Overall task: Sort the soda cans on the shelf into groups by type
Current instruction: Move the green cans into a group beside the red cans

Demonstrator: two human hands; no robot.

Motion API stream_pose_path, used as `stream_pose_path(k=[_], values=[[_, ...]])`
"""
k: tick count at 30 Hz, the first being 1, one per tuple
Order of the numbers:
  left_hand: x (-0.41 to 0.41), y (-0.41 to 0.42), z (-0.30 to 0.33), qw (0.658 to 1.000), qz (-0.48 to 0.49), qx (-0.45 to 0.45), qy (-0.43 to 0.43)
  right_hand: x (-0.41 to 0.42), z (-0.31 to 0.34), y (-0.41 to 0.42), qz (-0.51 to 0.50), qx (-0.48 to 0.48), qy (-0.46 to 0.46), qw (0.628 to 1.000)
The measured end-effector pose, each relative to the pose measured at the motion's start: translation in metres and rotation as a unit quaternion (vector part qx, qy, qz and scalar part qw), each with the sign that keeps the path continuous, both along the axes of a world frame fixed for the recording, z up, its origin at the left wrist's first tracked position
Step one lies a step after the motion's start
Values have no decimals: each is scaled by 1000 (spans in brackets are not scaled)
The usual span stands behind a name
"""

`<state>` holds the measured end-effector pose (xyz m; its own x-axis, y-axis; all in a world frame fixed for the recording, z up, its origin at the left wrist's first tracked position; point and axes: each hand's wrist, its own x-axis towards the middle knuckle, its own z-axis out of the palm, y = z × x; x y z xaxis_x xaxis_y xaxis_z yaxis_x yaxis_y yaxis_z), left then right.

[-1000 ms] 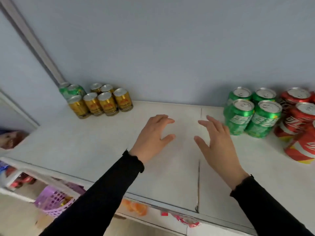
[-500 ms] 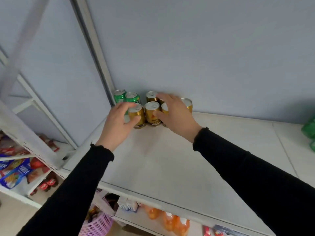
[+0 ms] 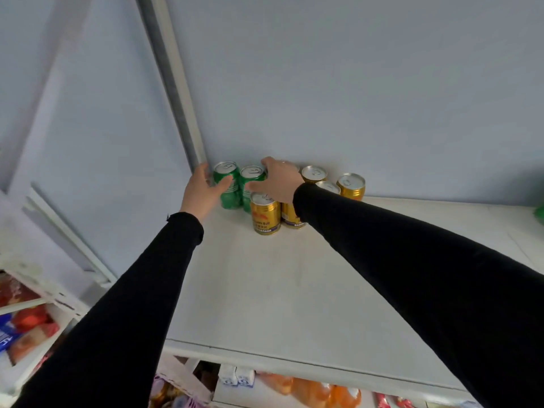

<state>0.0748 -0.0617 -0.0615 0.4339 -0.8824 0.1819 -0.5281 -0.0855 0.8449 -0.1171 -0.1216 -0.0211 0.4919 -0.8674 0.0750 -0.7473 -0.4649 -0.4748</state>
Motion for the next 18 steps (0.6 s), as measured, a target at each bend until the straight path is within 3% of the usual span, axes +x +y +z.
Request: stream_pose_path(k=[10, 18], values=[[9, -29, -19, 998, -24, -36, 34, 17, -5, -22, -20, -19, 71, 997], [3, -25, -12, 998, -14, -31, 49, 15, -12, -12, -40, -19, -17, 999]])
